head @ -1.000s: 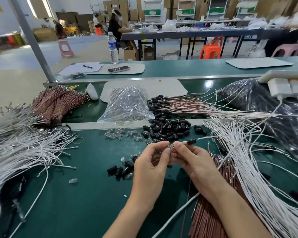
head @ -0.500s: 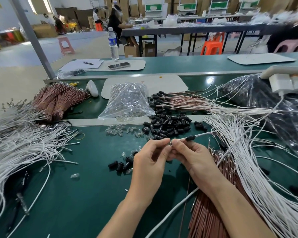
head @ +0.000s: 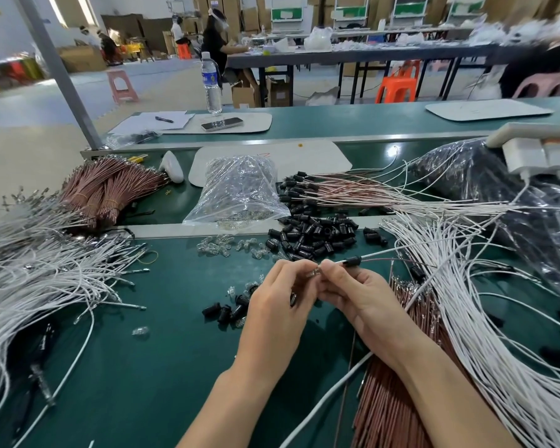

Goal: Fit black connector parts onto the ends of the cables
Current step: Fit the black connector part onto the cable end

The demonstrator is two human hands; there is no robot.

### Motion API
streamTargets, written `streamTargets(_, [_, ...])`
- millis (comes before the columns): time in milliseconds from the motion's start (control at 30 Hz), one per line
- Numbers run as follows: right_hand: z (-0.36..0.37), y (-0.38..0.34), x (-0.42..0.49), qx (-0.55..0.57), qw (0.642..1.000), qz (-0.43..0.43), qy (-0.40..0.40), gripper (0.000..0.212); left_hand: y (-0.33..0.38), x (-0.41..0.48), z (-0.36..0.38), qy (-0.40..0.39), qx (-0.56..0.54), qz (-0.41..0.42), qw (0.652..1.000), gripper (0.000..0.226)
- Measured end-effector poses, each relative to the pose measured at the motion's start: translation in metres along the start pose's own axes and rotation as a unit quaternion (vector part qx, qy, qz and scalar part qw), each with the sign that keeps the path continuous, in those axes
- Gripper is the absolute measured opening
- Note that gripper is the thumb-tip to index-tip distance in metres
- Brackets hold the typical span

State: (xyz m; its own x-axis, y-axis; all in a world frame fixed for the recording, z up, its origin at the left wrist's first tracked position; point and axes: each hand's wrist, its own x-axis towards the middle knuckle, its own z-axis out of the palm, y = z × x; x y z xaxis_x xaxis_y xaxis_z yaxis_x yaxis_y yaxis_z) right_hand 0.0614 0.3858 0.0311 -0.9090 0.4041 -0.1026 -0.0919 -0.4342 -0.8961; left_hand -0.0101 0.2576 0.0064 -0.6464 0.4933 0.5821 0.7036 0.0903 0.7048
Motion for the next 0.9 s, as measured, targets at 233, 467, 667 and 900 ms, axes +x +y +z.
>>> streamTargets(233, [-0.0005,-0.0012,-0.0011,0.027,1.0,0.012,-0.003,0.025,0.0003,0.0013,-0.0001,0.028,0.007,-0.003,1.0,0.015])
streamTargets(467, [-0.0024,0.0001,0.0002,0.023,1.0,0.016,-0.001,0.027,0.0002,0.0013,0.0005,0.023,0.005,-0.002,1.0,0.016])
streamTargets(667, [-0.0018,0.0024,0.0013,0.022,0.999,-0.01,0.021,0.029,0.0012,0.0004,0.0009,0.013,0.006,-0.001,1.0,0.019])
streamTargets(900, [-0.0006,0.0007,-0.0005,0.018,1.0,-0.006,0.011,0.024,0.0026,-0.0005,-0.0007,0.025,-0.016,-0.008,1.0,0.018])
